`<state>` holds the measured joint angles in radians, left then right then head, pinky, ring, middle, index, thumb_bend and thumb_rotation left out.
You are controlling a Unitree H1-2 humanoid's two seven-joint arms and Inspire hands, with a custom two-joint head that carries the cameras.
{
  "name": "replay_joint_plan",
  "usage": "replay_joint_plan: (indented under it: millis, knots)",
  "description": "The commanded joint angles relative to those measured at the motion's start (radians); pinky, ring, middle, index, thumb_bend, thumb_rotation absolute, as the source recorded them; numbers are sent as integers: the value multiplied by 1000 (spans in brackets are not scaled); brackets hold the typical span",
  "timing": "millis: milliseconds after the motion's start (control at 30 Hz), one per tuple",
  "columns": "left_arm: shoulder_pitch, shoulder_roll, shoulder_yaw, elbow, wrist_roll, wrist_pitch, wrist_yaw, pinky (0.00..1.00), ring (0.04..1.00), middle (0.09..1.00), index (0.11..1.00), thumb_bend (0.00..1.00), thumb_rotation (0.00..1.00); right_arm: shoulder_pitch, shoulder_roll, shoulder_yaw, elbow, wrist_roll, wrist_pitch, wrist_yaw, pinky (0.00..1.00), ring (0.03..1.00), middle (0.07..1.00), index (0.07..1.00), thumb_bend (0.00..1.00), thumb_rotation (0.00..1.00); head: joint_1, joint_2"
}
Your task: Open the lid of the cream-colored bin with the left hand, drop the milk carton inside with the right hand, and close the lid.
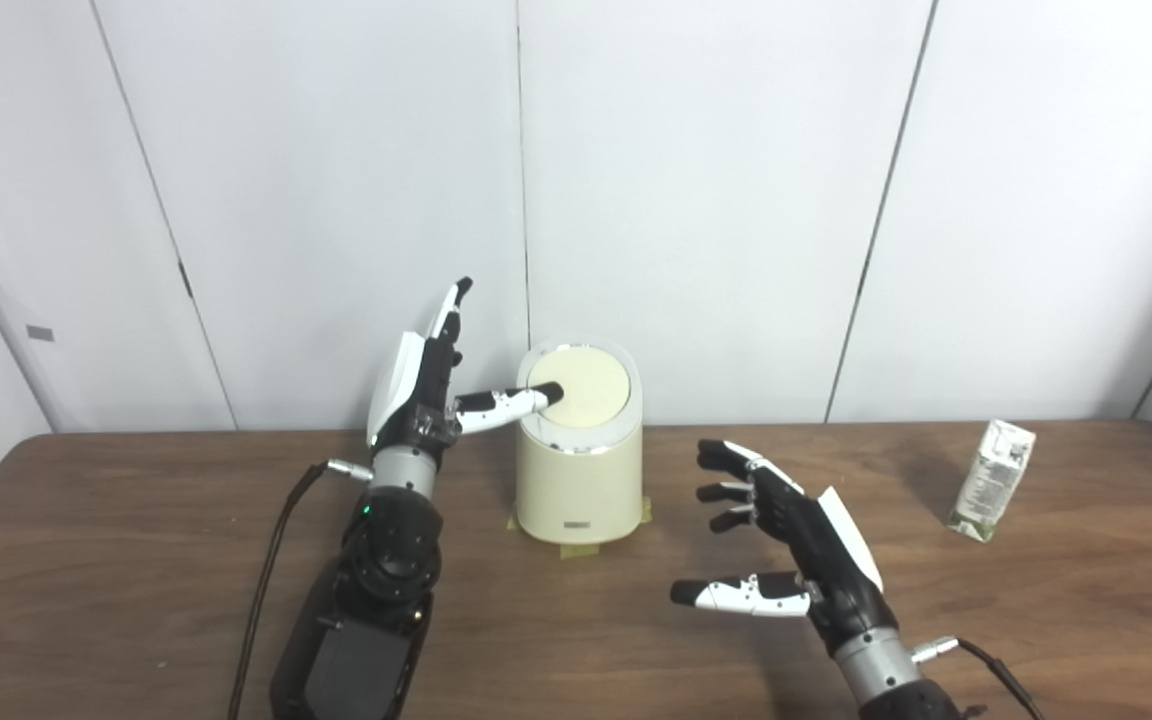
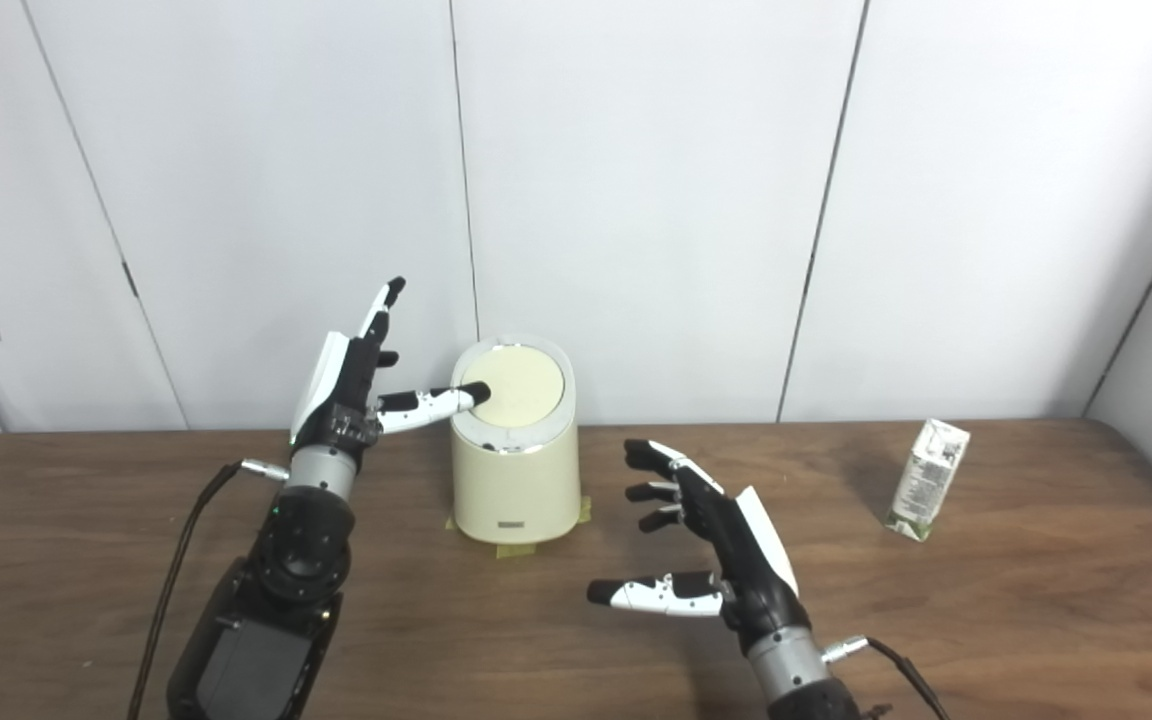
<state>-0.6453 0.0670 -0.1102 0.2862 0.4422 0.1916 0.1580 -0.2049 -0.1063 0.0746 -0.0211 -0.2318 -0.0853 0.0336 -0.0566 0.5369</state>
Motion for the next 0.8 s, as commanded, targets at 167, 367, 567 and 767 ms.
replay_joint_plan:
  millis: [167, 367, 567, 767]
  knots:
    - [-98, 12, -45, 97, 51, -87, 71, 809, 999, 1000, 1000, 858, 231, -40, 23, 6, -57, -20, -26, -18, 583, 732, 814, 814, 763, 119, -11, 2]
    - [-124, 27, -68, 181, 65, -130, 84, 830, 996, 1000, 1000, 860, 190, -40, 33, 12, -66, -30, -27, -20, 572, 721, 808, 803, 757, 113, -20, 4]
    - [-144, 26, -78, 221, 69, -133, 101, 819, 991, 1000, 1000, 865, 181, -38, 42, 19, -83, -28, 0, -11, 599, 722, 815, 801, 745, 138, -25, 8]
    - [-164, 21, -84, 259, 82, -118, 122, 838, 999, 1000, 1000, 867, 175, -37, 45, 18, -88, -28, 0, -12, 598, 723, 820, 794, 741, 152, -26, 10]
